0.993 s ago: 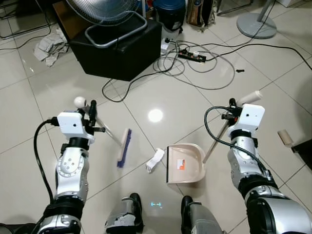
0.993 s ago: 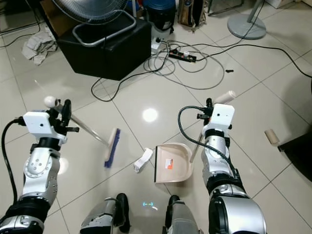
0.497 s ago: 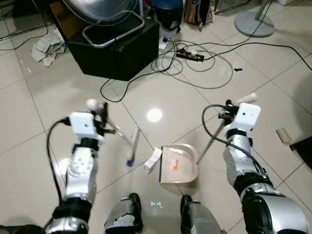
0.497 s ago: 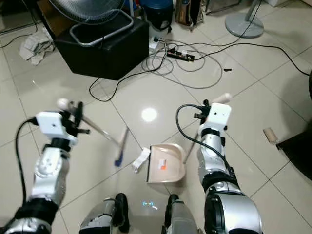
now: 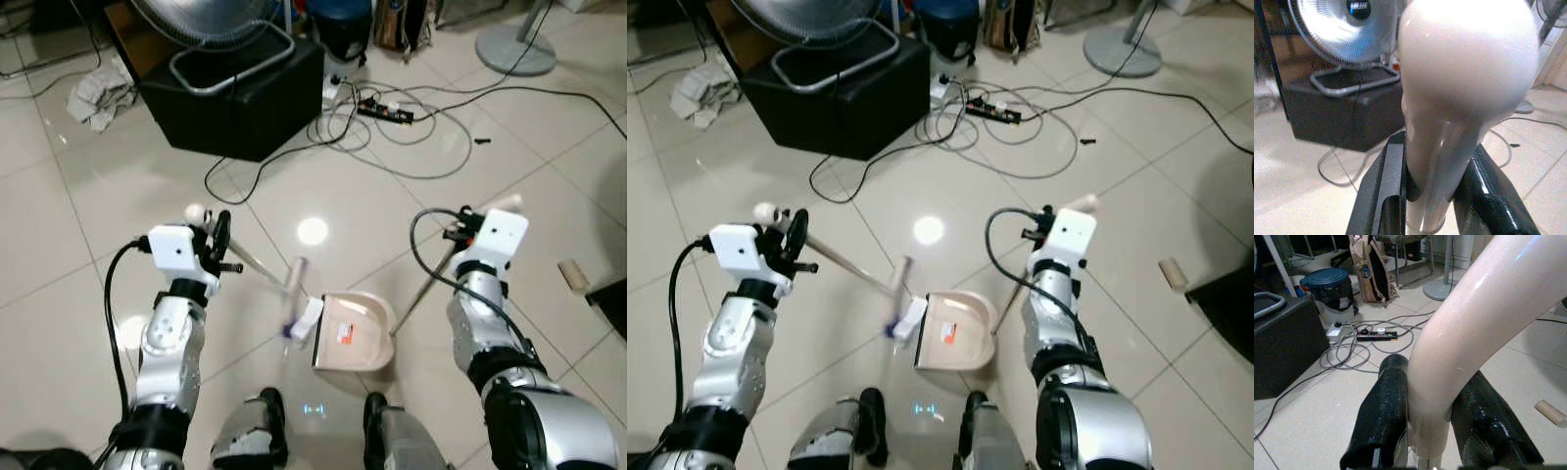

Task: Sweep floor

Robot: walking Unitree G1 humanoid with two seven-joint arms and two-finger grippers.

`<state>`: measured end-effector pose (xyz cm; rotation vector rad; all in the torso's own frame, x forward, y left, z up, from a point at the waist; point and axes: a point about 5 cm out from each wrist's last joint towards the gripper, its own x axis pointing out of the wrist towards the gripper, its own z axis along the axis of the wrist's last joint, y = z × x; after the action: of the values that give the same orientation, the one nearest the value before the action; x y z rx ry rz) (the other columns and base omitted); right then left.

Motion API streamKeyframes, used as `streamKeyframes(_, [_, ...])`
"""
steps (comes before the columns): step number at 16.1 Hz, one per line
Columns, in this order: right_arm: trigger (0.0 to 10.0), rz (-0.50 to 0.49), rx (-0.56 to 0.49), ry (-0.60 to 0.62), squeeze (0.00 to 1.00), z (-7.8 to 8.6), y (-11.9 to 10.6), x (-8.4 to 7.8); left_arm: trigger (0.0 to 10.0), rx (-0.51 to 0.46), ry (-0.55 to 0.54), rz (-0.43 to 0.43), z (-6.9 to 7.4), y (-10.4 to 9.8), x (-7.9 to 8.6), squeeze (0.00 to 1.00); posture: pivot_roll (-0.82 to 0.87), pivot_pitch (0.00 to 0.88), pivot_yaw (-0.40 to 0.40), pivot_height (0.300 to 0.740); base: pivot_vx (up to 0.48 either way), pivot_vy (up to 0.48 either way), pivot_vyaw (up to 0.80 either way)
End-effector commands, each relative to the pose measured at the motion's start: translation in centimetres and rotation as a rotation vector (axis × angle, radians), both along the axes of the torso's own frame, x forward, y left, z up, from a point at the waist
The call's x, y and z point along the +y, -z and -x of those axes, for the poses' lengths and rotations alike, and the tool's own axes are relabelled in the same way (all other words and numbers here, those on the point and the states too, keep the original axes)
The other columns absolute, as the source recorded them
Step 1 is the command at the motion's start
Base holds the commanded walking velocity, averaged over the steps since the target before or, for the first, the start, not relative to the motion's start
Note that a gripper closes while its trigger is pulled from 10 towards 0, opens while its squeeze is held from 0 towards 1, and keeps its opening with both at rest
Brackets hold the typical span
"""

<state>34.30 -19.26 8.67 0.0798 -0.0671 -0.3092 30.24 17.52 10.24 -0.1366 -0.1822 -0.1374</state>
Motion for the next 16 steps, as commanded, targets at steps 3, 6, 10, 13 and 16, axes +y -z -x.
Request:
streamKeyframes(3, [10.0, -0.001, 0.106, 0.021, 0.00, 1.0, 2.0, -0.6, 10.0, 0.065, 0.124, 0.094, 0.5, 0.4, -1.7, 0.00, 0.08, 0.271, 0.018, 0.740, 0.000, 0.000, 0.00])
streamKeyframes(6, [10.0, -0.003, 0.096, 0.031, 0.00, 0.8, 1.7, -1.0, 10.0, 0.080, 0.242, 0.075, 0.3, -1.0, -2.1, 0.00, 0.07, 0.225, 0.028, 0.740, 0.000, 0.000, 0.00])
streamKeyframes(10, [10.0, -0.004, 0.077, 0.042, 0.00, 0.7, 1.3, -1.5, 10.0, -0.010, 0.217, -0.050, -0.5, -4.4, 1.0, 0.00, 0.06, 0.209, 0.033, 0.740, 0.000, 0.000, 0.00])
streamKeyframes(13, [10.0, -0.009, 0.068, 0.043, 0.00, 0.9, 1.3, -1.7, 10.0, -0.073, 0.148, -0.128, -1.1, -7.1, 4.1, 0.00, 0.06, 0.197, 0.033, 0.740, 0.000, 0.000, 0.00])
streamKeyframes(16, [10.0, -0.028, 0.031, 0.019, 0.00, 0.9, 1.0, -1.9, 10.0, -0.102, 0.034, -0.153, -1.7, -8.5, 7.1, 0.00, 0.06, 0.168, 0.011, 0.740, 0.000, 0.000, 0.00])
